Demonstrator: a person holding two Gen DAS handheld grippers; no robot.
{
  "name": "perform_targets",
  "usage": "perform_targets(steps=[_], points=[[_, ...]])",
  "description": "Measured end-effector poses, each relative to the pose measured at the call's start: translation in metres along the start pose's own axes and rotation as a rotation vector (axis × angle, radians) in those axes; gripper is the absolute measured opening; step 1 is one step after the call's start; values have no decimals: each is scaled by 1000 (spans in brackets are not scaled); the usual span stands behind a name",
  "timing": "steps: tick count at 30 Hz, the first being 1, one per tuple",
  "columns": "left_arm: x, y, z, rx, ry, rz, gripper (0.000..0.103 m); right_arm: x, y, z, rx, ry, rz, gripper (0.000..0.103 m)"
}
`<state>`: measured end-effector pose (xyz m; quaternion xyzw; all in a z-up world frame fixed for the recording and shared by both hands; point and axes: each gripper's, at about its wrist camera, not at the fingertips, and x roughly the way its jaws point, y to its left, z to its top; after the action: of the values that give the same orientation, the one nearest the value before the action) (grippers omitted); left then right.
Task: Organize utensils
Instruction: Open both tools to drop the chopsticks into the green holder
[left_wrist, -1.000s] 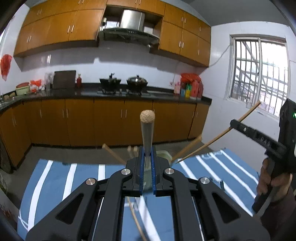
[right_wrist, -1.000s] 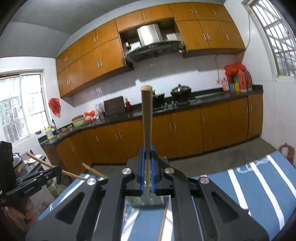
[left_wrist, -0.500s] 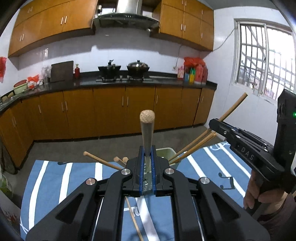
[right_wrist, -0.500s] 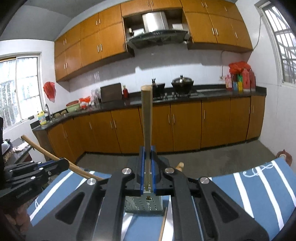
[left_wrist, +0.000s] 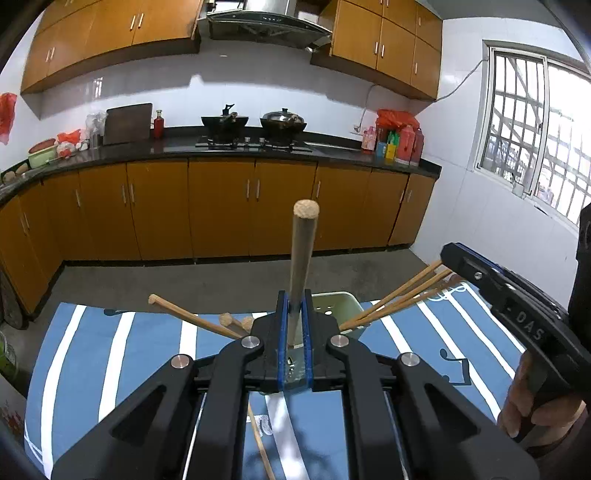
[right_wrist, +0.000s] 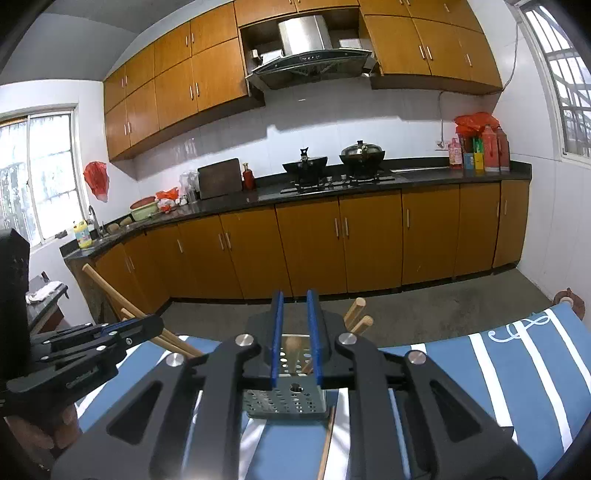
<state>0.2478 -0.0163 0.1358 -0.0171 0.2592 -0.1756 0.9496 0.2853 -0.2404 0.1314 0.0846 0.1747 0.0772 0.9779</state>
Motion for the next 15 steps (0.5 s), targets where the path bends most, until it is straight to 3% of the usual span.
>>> perform_targets(steps=[6,10,15], points=[[-11,6,3,-30,-38,-7,9,-25,-1,0,4,-42,9,15],[-17,5,6,-29,-66,-4,31,-39,-6,-3,19,-57,10,16],[-17,4,7,-35,-78,-2,31,-50,-10,-9,23,-59,5,16]])
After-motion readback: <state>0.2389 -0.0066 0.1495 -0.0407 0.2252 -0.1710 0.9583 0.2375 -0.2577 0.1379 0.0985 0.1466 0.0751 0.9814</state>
